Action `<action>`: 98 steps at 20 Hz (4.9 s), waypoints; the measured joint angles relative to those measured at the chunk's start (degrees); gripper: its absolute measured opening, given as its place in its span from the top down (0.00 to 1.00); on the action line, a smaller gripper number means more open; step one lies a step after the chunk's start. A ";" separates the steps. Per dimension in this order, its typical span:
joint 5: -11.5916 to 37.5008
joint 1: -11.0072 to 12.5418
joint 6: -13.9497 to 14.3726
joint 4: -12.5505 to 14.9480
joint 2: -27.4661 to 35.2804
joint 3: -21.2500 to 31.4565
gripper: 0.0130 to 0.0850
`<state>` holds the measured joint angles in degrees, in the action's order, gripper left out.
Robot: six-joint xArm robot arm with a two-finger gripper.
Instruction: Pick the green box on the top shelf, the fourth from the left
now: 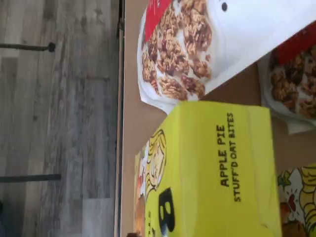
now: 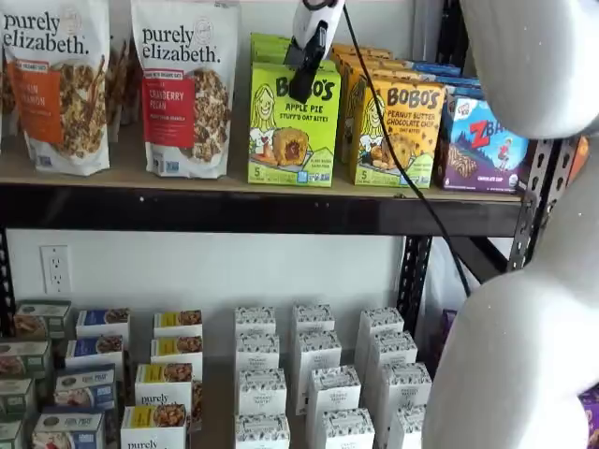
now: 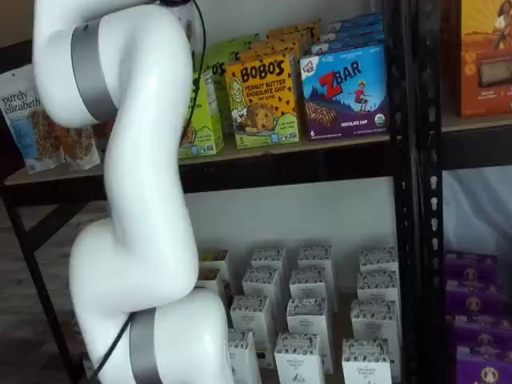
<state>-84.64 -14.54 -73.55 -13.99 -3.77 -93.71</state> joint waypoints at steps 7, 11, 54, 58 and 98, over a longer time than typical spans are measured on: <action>0.17 -0.30 0.15 1.17 0.33 0.03 0.00; -0.24 -0.34 0.12 1.80 0.62 -0.18 0.00; -1.81 0.04 -0.27 1.22 0.45 0.05 0.78; -2.40 0.06 -0.25 1.16 0.57 -0.36 0.83; -14.91 0.36 1.66 -0.25 -9.69 0.66 0.83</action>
<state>-99.55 -14.18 -71.89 -14.23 -13.46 -93.05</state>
